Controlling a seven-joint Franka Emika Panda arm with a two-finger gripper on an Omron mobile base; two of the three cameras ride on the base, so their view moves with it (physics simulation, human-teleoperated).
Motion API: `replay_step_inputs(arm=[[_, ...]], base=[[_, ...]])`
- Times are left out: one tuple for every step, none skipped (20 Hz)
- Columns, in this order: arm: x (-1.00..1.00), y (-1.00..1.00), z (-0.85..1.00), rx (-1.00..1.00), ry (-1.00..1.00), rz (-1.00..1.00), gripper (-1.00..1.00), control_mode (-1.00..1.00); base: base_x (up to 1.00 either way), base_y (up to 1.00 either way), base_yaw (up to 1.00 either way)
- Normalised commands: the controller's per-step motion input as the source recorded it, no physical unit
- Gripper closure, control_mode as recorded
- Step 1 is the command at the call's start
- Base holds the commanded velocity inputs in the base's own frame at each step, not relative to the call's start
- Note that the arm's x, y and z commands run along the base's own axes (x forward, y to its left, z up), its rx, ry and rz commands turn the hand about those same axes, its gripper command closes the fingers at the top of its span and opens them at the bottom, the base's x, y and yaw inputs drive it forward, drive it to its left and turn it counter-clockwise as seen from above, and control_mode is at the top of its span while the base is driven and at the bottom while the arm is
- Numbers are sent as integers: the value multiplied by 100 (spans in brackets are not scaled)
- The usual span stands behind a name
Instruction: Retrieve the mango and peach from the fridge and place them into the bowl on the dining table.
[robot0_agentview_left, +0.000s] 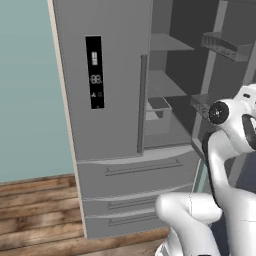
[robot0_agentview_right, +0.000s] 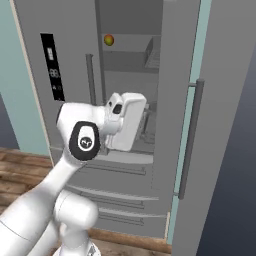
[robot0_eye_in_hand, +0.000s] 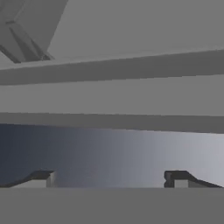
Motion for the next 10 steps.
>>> replay_step_inputs(arm=[[-100, 91, 42, 9, -48, -6, -100, -100], [-100, 100, 52, 10, -46, -9, -100, -100], [-93, 100, 59, 11, -46, -11, -100, -100], [-66, 100, 61, 14, -47, -12, -100, -100], [-44, 100, 47, 16, -51, -9, -100, -100], [-36, 96, 34, 17, -57, -8, -100, -100], [-17, 91, 26, 24, -59, -10, -100, -100], [-16, 90, 24, 26, -59, -10, -100, -100], [-14, 95, 31, 28, -59, -11, -100, -100], [-8, 94, 38, 30, -59, -13, -100, -100]], base=[[0, 0, 0], [0, 0, 0], [0, 0, 0], [0, 0, 0], [0, 0, 0], [0, 0, 0], [0, 0, 0], [0, 0, 0], [0, 0, 0], [0, 0, 0]])
